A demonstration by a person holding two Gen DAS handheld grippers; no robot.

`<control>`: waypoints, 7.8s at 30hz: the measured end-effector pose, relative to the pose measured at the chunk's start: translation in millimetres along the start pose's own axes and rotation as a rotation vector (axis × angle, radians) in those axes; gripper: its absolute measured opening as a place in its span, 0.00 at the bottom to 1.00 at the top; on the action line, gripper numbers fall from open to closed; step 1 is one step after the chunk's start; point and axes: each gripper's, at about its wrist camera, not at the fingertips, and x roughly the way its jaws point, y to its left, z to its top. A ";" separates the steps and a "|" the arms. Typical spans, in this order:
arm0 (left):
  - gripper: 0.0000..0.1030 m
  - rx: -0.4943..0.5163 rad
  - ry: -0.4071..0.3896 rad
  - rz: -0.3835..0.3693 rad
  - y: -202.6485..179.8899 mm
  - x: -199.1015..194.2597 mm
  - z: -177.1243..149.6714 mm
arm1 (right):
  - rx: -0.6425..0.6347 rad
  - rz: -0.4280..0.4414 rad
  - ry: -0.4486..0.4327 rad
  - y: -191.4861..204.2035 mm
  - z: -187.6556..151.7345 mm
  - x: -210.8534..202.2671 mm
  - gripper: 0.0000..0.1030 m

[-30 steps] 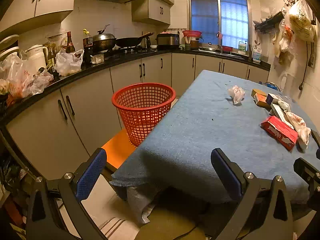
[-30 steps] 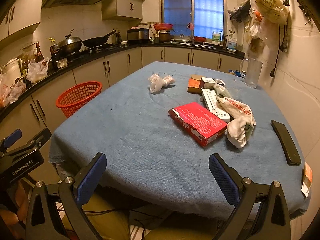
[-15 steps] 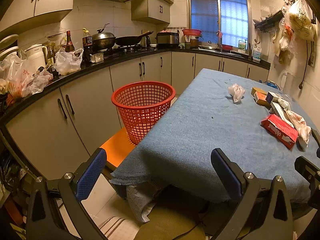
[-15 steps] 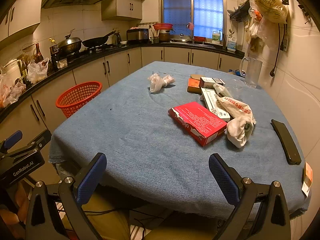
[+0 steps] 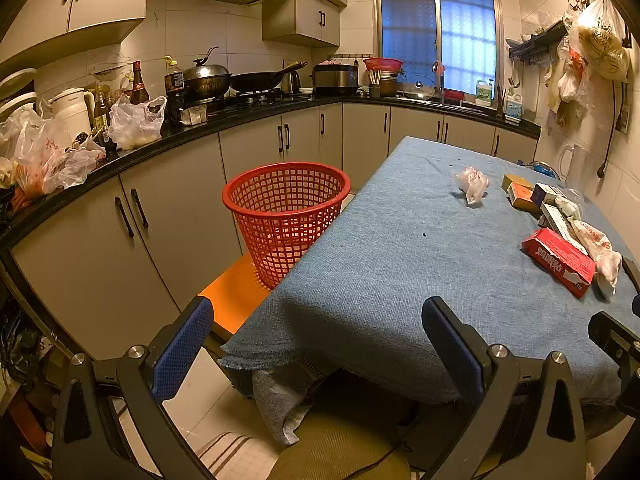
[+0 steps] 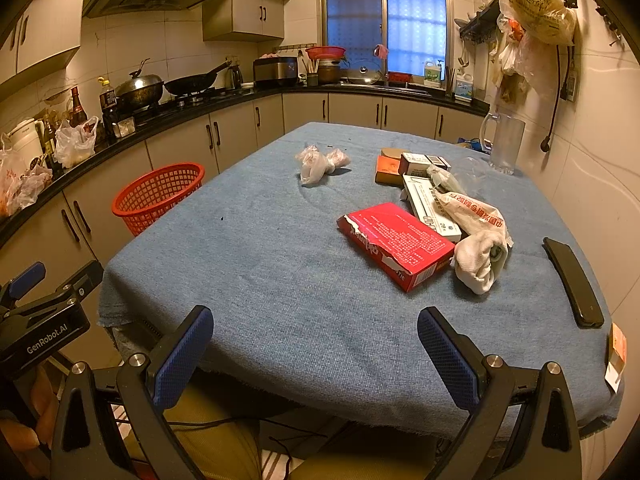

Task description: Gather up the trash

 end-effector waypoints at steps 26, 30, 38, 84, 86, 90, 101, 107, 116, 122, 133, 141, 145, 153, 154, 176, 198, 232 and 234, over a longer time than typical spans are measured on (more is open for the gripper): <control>1.00 0.078 0.044 -0.105 -22.1 13.0 7.6 | 0.102 -0.027 0.016 -43.1 4.7 7.0 1.00; 1.00 0.143 0.060 -0.189 -38.3 26.3 26.8 | 0.092 0.010 0.042 -65.1 12.9 14.0 0.98; 0.98 0.209 0.179 -0.354 -68.8 63.9 56.8 | 0.012 0.118 0.124 -95.1 41.9 41.9 0.90; 0.32 0.164 0.569 -0.625 -210.6 282.9 174.5 | 0.086 0.350 0.229 -142.4 79.1 132.0 0.74; 0.30 0.179 0.545 -0.617 -208.4 275.4 173.1 | 0.094 0.345 0.223 -142.3 80.1 133.1 0.74; 0.30 0.155 0.517 -0.637 -192.9 258.7 170.9 | 0.121 0.319 0.211 -139.5 81.7 124.5 0.74; 0.30 0.087 0.371 -0.646 -107.0 192.4 182.6 | 0.107 0.338 0.225 -113.3 89.4 123.6 0.74; 0.30 0.030 0.294 -0.567 -34.1 171.9 197.8 | 0.073 0.404 0.246 -77.5 104.8 134.5 0.74; 0.30 -0.064 0.281 -0.425 58.7 188.2 199.0 | 0.010 0.522 0.279 -7.2 141.7 154.8 0.74; 0.30 -0.126 0.286 -0.342 99.1 211.2 195.1 | -0.031 0.613 0.311 54.6 171.6 173.1 0.74; 0.30 -0.152 0.349 -0.278 134.8 259.5 172.7 | 0.077 0.774 0.490 156.1 201.2 262.7 0.74; 0.32 -0.157 0.361 -0.279 145.6 273.6 163.5 | 0.201 0.800 0.596 185.0 195.0 306.8 0.75; 0.34 -0.150 0.368 -0.280 145.4 277.0 160.5 | 0.275 0.800 0.622 181.9 190.6 319.2 0.76; 0.52 -0.161 0.356 -0.282 148.2 277.6 160.2 | 0.306 0.779 0.628 173.9 192.2 326.4 0.81; 0.53 -0.164 0.354 -0.278 148.7 277.0 160.4 | 0.310 0.781 0.627 172.7 192.7 325.7 0.81; 0.59 -0.101 0.222 -0.235 119.4 195.8 156.7 | 0.005 0.550 0.362 131.4 192.7 230.2 0.81; 0.59 0.087 0.214 -0.402 -51.6 141.8 120.0 | 0.220 0.283 0.088 -102.7 119.3 98.0 0.80; 0.67 0.488 0.430 -0.935 -248.4 86.5 68.4 | 0.364 0.380 0.324 -240.1 73.1 157.2 0.40; 0.67 0.499 0.436 -0.942 -260.2 85.4 66.5 | 0.365 0.377 0.320 -241.9 71.3 154.5 0.41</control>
